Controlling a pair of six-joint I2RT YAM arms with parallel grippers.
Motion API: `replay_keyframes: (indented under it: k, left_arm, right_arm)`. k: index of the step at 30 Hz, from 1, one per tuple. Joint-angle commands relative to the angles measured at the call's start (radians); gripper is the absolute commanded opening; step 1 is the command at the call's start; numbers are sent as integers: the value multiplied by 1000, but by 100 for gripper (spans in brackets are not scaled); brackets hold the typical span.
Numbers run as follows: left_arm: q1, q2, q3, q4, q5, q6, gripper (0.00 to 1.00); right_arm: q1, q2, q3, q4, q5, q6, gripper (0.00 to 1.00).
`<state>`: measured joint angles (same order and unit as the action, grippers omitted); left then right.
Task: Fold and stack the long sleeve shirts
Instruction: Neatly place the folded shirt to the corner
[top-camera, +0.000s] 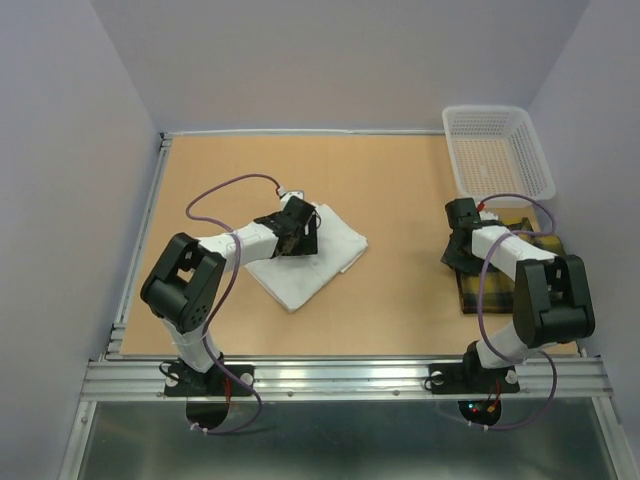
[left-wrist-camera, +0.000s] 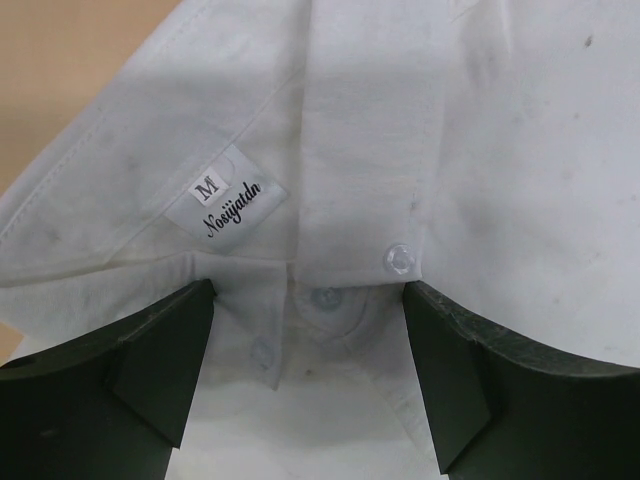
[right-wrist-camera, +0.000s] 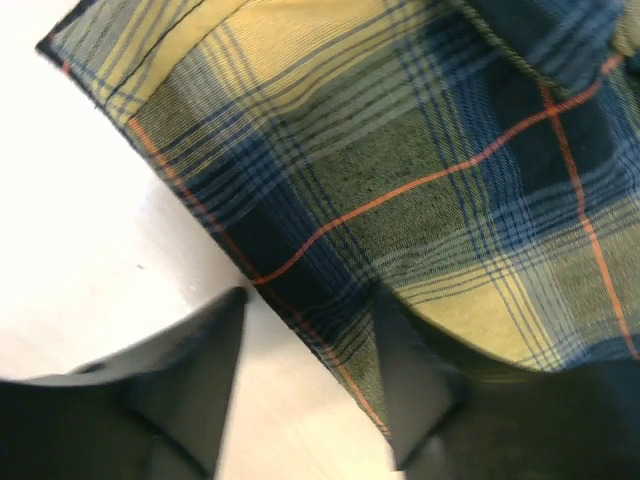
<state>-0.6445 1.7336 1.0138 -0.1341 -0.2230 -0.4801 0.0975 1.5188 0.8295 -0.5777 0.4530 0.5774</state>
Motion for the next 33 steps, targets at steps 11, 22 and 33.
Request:
replay_keyframes:
  k: [11, 22, 33]
  left_arm:
    - [181, -347, -33, -165, -62, 84, 90]
    - [341, -545, -139, -203, -6, -20, 93]
    - [479, -631, -271, -220, 82, -78, 95]
  right_arm:
    - [83, 63, -1, 101, -414, -18, 0]
    - [493, 172, 140, 190, -513, 329, 1]
    - [645, 287, 266, 230, -459, 440, 4]
